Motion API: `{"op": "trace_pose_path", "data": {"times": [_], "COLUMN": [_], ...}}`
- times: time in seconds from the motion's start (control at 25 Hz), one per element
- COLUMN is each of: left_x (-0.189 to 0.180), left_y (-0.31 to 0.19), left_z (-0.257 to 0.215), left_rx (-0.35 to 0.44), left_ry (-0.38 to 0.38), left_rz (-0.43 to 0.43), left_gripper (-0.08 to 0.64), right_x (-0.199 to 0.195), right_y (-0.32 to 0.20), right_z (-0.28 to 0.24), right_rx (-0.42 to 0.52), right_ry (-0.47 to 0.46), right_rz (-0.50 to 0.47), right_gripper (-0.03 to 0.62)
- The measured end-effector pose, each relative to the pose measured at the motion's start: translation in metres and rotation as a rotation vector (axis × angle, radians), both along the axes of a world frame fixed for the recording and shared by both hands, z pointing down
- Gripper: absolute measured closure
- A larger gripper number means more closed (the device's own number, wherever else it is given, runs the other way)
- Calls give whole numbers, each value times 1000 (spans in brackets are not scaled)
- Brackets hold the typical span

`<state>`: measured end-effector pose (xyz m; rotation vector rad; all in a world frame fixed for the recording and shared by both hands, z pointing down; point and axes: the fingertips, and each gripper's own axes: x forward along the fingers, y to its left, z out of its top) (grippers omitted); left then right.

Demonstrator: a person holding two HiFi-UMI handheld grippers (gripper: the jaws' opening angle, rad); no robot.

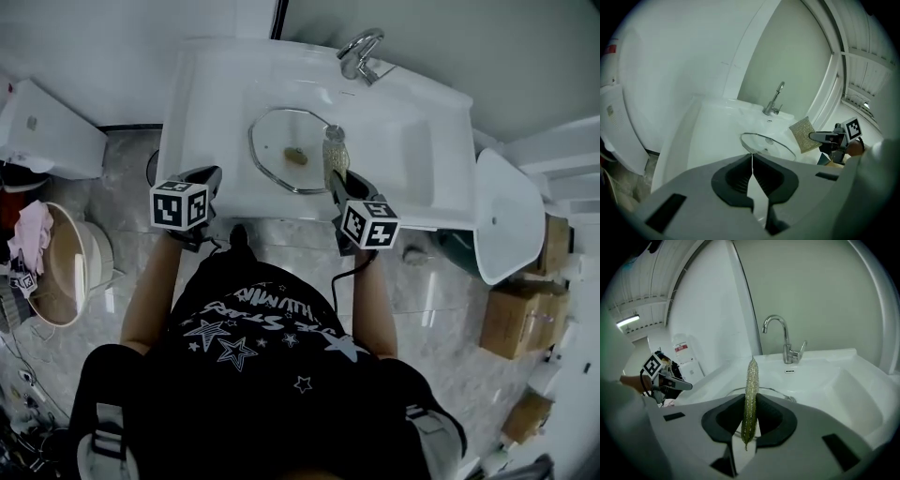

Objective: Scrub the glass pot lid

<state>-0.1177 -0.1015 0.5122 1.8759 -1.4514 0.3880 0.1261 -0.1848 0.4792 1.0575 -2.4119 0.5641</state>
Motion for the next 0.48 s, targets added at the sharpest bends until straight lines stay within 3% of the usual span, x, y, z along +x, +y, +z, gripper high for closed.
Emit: {"op": "trace_pose_path", "data": {"times": [0.28, 0.48], "left_x": [-39, -59], "left_y": [-38, -60], "left_z": [8, 14], "left_rx": [-19, -31], "left_ry": [34, 53], "left_rz": [4, 16], "left_gripper": [546, 546], "right_x": [-39, -64], "right_y": [-50, -82], "right_z": [33, 67], "right_rx": [1, 8], "right_ry": [190, 391], "right_rz": [-92, -205], "right_gripper": [527, 526]}}
